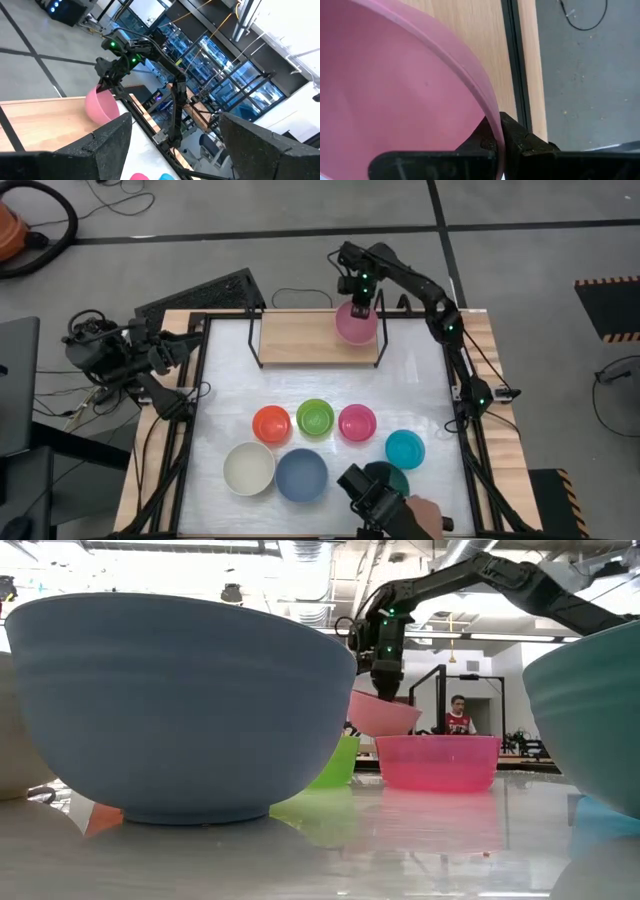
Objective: Place and stack bowls onto a shelf
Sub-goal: Put the pink bowl on the shelf
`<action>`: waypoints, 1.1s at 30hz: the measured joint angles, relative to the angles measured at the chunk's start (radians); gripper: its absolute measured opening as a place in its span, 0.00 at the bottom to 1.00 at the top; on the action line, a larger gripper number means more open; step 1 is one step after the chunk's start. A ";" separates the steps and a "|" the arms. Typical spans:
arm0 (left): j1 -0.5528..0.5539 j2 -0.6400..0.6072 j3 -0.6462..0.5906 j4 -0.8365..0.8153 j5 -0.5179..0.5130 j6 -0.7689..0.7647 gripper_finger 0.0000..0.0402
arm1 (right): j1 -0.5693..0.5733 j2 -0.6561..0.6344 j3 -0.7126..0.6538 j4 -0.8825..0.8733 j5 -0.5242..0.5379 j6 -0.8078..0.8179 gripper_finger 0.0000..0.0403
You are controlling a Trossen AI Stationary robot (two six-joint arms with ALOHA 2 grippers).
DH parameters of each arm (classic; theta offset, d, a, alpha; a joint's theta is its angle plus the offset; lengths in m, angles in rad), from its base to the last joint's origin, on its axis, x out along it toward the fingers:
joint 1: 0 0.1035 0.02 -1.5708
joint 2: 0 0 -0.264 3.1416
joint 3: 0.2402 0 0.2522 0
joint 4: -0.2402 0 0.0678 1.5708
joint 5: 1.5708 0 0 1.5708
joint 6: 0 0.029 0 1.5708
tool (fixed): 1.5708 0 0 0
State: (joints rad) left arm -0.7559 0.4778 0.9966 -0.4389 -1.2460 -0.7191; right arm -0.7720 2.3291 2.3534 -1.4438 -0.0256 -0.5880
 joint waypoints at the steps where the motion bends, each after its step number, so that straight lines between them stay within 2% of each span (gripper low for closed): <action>1: 0.000 0.000 0.000 0.000 0.000 0.000 0.71 | 0.000 0.000 -0.001 0.000 0.004 -0.002 0.06; 7: 0.000 0.000 0.000 -0.002 0.000 0.004 0.71 | -0.018 0.000 -0.002 -0.067 0.022 0.008 0.06; 25: 0.000 0.000 0.000 -0.019 0.010 -0.011 0.71 | -0.020 0.002 -0.002 -0.111 -0.001 0.042 0.06; 33: 0.000 0.000 0.000 -0.019 0.020 -0.011 0.71 | -0.008 0.043 -0.002 -0.123 -0.004 0.068 0.06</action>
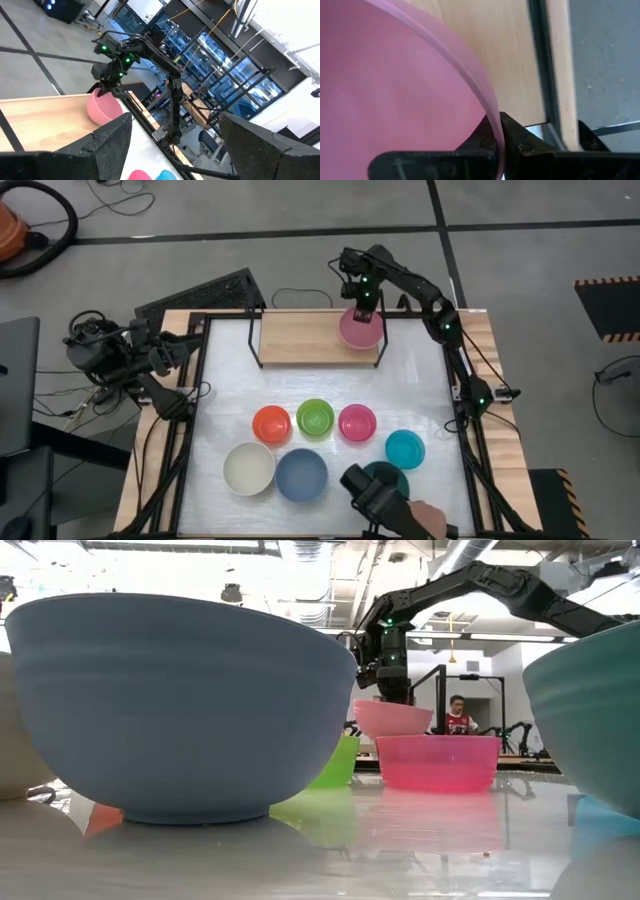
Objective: Place and stack bowls onto a shelf
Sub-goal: Put the pink bowl on the shelf, then stack the dark green bowl into the pink bowl on the shelf
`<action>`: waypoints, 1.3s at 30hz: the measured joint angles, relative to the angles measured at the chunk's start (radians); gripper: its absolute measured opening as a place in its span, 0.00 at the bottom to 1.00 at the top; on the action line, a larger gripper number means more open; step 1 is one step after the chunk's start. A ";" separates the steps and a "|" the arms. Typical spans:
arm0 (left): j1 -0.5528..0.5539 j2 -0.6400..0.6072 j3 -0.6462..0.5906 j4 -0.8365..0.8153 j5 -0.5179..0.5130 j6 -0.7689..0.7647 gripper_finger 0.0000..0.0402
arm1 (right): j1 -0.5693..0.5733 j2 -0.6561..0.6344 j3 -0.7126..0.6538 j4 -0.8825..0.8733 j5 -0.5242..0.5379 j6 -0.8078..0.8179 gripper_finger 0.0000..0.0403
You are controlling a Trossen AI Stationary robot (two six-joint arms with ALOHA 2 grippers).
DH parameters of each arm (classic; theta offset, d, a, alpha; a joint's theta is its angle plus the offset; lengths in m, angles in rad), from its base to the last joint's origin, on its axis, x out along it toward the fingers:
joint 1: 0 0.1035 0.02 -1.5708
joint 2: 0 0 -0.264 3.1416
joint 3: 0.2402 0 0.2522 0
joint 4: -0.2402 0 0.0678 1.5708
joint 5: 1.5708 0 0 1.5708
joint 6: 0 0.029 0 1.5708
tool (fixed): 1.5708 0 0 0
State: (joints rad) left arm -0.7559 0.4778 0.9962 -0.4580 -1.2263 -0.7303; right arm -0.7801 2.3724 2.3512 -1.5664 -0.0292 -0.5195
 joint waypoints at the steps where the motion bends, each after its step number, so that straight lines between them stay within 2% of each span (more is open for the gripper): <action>1: 0.000 0.000 0.000 0.000 0.000 0.000 0.71 | 0.000 0.002 0.000 0.001 0.000 0.004 0.06; 18: 0.000 0.000 0.000 0.000 0.000 0.010 0.71 | 0.007 0.003 0.000 0.018 0.032 0.044 0.15; 22: 0.000 0.000 0.000 0.000 0.015 0.011 0.71 | 0.007 0.003 0.000 0.018 0.030 0.068 0.26; 28: 0.000 0.000 0.000 0.000 0.042 0.011 0.71 | 0.007 0.003 0.000 0.024 0.028 0.078 0.52; 31: 0.000 0.000 0.000 0.000 0.043 0.011 0.71 | 0.008 0.003 0.003 0.029 0.028 0.086 0.61; 34: 0.000 0.000 0.000 0.000 0.043 0.012 0.71 | 0.008 -0.015 0.003 0.032 0.028 0.085 0.65; 39: 0.000 0.000 0.000 0.000 0.042 0.038 0.71 | 0.007 -0.082 0.004 0.048 0.029 0.081 0.66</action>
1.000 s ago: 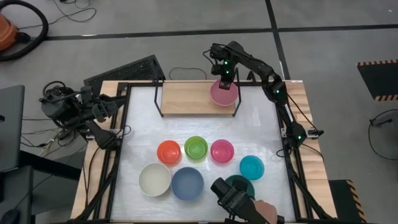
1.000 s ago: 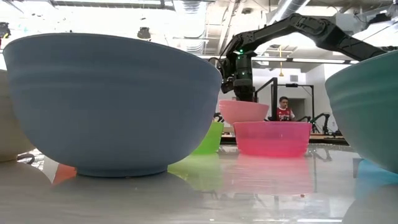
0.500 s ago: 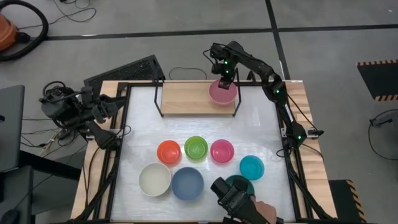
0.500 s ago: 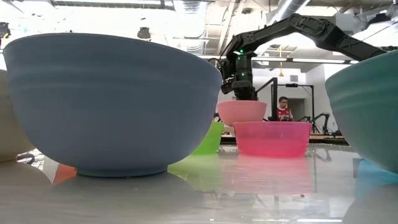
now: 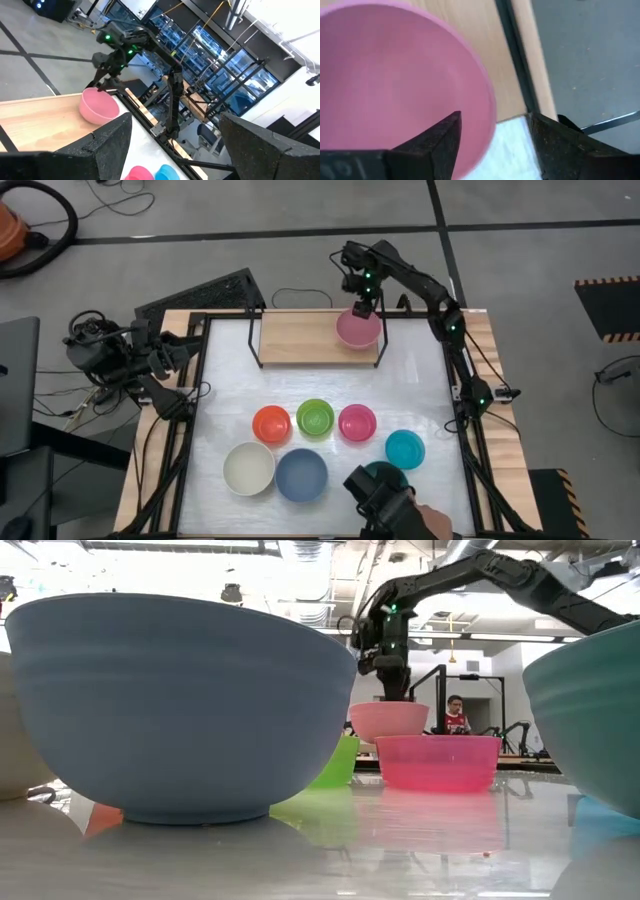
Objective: Place and stack bowls onto a shelf
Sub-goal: Stack the dark green bowl into the pink bowl on the shelf
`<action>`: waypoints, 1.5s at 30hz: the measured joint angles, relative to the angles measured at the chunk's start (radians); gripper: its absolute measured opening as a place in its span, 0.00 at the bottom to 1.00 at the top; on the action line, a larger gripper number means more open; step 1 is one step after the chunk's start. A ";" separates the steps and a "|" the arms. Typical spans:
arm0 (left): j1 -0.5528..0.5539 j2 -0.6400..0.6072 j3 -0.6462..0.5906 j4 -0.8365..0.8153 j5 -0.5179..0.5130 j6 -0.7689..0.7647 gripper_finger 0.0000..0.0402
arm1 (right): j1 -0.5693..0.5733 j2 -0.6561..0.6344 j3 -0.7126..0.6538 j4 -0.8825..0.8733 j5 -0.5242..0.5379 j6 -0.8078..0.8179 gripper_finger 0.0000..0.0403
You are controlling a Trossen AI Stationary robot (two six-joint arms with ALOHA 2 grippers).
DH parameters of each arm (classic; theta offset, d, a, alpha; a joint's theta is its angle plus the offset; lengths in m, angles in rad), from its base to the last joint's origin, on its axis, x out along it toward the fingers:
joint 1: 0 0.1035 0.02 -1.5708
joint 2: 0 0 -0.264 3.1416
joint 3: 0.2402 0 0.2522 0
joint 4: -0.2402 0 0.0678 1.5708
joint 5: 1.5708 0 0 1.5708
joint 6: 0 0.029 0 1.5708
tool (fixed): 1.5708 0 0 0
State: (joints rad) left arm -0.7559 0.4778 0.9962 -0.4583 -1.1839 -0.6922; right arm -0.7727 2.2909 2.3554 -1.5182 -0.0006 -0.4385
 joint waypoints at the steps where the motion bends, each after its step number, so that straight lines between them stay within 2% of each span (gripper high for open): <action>1: 0.000 0.000 0.000 0.000 0.000 0.002 0.71 | 0.000 -0.014 0.000 0.006 0.000 0.000 0.66; 5: 0.000 0.000 0.000 0.000 0.000 0.007 0.71 | -0.001 -0.098 0.000 0.026 0.000 0.011 0.66; 10: 0.000 0.000 0.000 0.000 0.000 0.007 0.71 | 0.017 -0.227 0.000 0.012 0.000 0.109 0.66; 14: 0.000 0.000 0.000 0.000 0.000 0.008 0.71 | 0.054 -0.340 0.001 -0.047 0.000 0.244 0.66; 17: 0.000 0.000 0.000 0.000 0.000 0.020 0.71 | 0.096 -0.411 -0.013 -0.050 -0.001 0.413 0.66; 21: 0.000 0.000 0.000 0.000 0.000 0.026 0.71 | 0.181 -0.479 -0.037 -0.050 -0.006 0.540 0.66; 27: 0.000 0.000 0.000 0.000 0.007 0.026 0.71 | 0.368 -0.576 -0.163 -0.052 -0.011 0.716 0.66; 32: 0.000 0.000 0.000 0.000 0.034 0.026 0.71 | 0.555 -0.647 -0.352 -0.054 -0.010 0.844 0.66; 39: 0.000 0.000 0.000 0.000 0.051 0.027 0.71 | 0.817 -0.732 -0.600 -0.055 -0.031 1.113 0.66; 45: 0.000 0.000 0.000 0.000 0.050 0.053 0.71 | 1.074 -0.751 -0.700 -0.001 -0.054 1.309 0.66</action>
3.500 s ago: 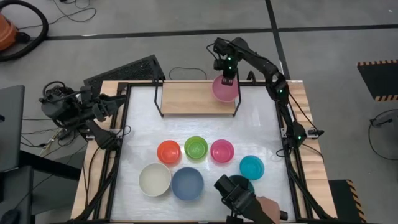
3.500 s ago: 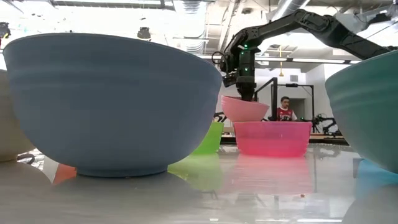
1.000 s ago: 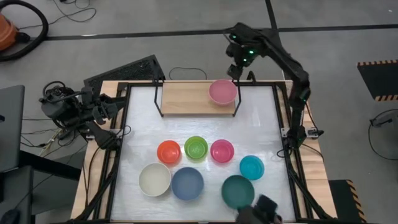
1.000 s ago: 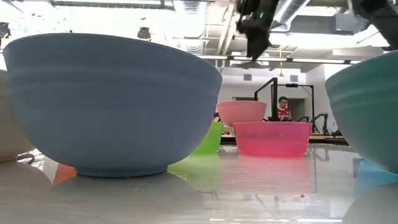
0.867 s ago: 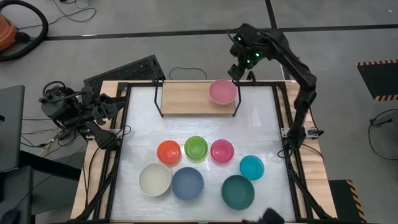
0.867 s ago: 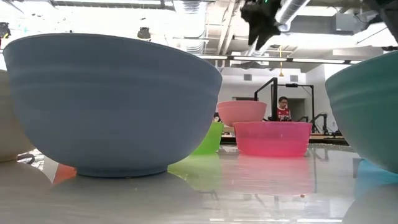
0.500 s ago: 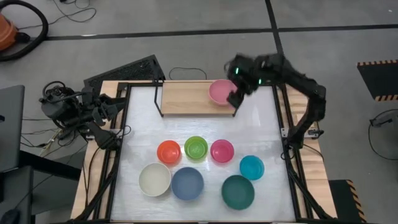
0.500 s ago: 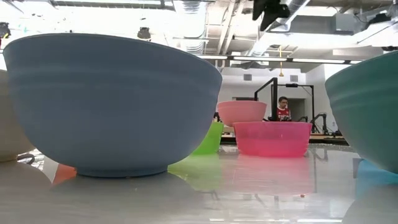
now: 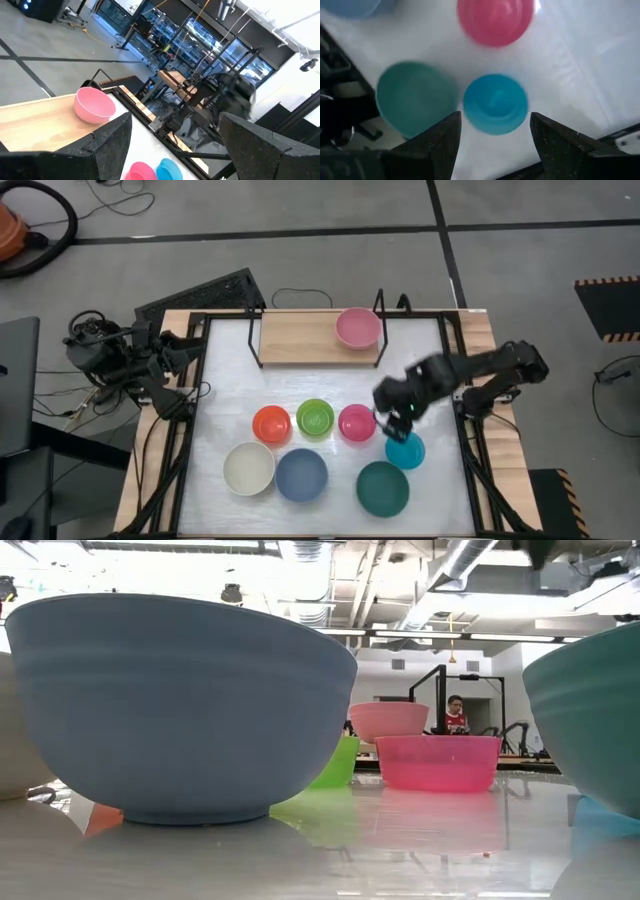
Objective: Place and stack bowls onto a shelf
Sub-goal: Stack the dark green bowl into the pink bowl on the shelf
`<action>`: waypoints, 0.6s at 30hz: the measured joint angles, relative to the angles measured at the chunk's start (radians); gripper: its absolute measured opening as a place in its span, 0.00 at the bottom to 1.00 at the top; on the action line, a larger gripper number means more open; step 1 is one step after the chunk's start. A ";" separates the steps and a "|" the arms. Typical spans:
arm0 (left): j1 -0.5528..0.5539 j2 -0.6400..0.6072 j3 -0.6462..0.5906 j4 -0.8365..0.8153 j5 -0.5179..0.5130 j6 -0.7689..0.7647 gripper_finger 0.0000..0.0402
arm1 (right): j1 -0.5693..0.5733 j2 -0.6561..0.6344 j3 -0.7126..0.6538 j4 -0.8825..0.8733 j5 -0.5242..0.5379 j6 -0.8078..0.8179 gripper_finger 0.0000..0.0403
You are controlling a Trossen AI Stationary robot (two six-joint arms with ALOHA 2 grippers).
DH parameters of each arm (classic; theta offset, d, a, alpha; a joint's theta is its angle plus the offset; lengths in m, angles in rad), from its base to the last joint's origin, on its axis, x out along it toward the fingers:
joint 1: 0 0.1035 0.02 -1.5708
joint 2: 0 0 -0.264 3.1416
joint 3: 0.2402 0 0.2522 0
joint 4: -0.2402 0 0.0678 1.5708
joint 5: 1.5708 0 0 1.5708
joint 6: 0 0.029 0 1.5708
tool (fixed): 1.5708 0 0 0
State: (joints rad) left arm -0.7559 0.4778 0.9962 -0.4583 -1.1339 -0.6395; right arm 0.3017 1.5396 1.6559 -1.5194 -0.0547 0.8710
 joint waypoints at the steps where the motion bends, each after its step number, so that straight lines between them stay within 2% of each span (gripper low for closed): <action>1: 0.000 0.000 0.000 0.000 0.000 0.000 0.71 | 0.040 0.002 -0.009 0.021 0.000 0.037 0.66; 4: 0.000 0.000 0.000 0.000 -0.001 0.005 0.71 | 0.143 0.013 -0.038 0.105 -0.001 0.159 0.66; 9: 0.000 0.000 0.000 0.000 -0.003 0.043 0.71 | 0.247 0.061 -0.110 0.222 -0.005 0.320 0.66; 18: 0.000 0.000 0.000 0.000 -0.003 0.067 0.71 | 0.278 0.137 -0.282 0.371 -0.094 0.330 0.66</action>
State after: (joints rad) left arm -0.7559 0.4778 0.9962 -0.4587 -1.1374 -0.5728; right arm 0.5798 1.6764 1.3739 -1.1487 -0.1492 1.2010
